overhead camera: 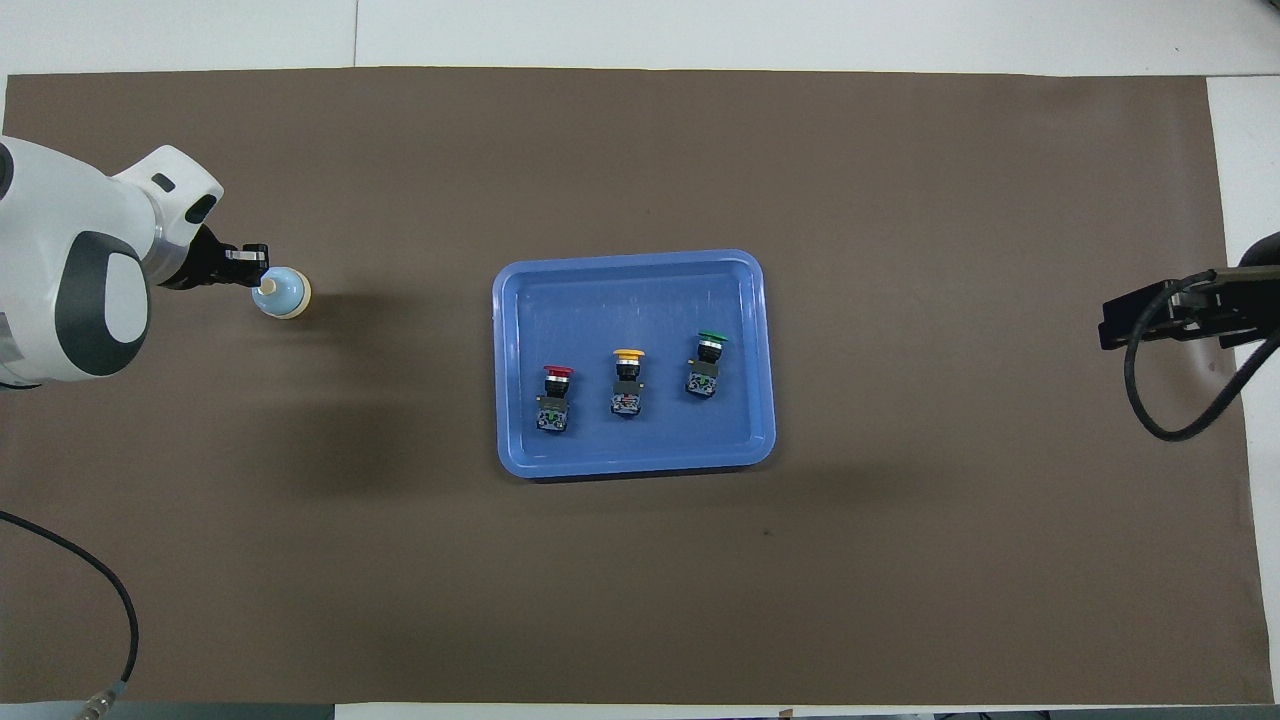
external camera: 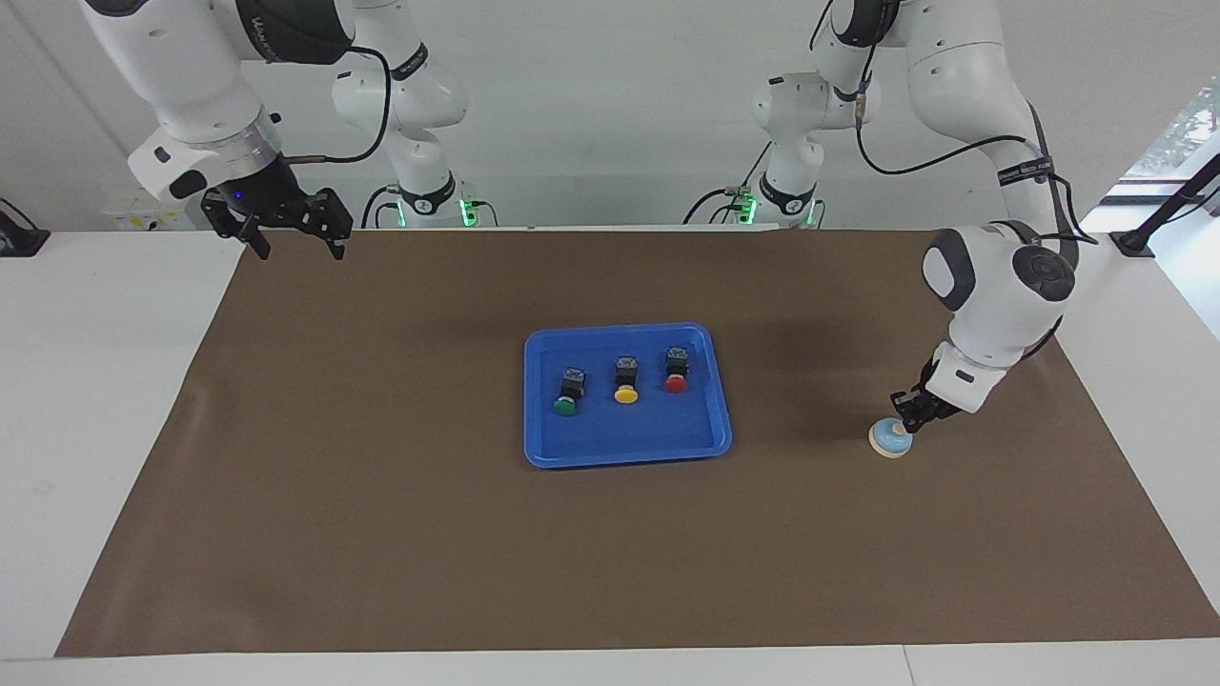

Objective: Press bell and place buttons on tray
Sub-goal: 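Press the white bell again with the left gripper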

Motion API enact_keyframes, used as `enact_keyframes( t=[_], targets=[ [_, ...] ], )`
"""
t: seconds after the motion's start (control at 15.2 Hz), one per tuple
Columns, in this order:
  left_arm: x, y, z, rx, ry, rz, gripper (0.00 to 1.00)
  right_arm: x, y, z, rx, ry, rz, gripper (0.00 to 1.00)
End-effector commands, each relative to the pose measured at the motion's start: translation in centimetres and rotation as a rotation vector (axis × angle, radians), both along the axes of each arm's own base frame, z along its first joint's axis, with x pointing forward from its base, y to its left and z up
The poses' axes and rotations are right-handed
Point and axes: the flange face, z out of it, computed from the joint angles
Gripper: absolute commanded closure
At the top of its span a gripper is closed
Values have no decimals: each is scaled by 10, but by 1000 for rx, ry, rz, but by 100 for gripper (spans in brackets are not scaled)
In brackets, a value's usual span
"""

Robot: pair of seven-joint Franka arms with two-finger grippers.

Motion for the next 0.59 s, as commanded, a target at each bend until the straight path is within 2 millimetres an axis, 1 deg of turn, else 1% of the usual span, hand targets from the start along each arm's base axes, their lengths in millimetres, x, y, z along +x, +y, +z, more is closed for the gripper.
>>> enact_keyframes(
  t=[0.0,0.07,0.2,0.26,0.39,0.46,0.53],
  targets=[
    [5,-1,-2,-1,-19,-6,100,-3,-3,3,12,-15,3,0],
    [5,-4,-3,-2,-21,-8,100,-3,-2,3,11,-14,5,0],
    [4,-5,-15,-2,-20,-5,100,-3,-2,3,11,-15,5,0],
    [1,-4,-25,-1,-16,2,100,-3,-2,3,12,-15,5,0],
    [-6,-9,-44,0,-45,-4,100,-3,-2,2,12,-14,5,0],
    [-6,-7,-45,0,-46,-2,100,-3,-2,2,11,-14,5,0],
    [-5,-5,-42,1,-45,-1,100,-3,-2,3,11,-15,5,0]
  ],
)
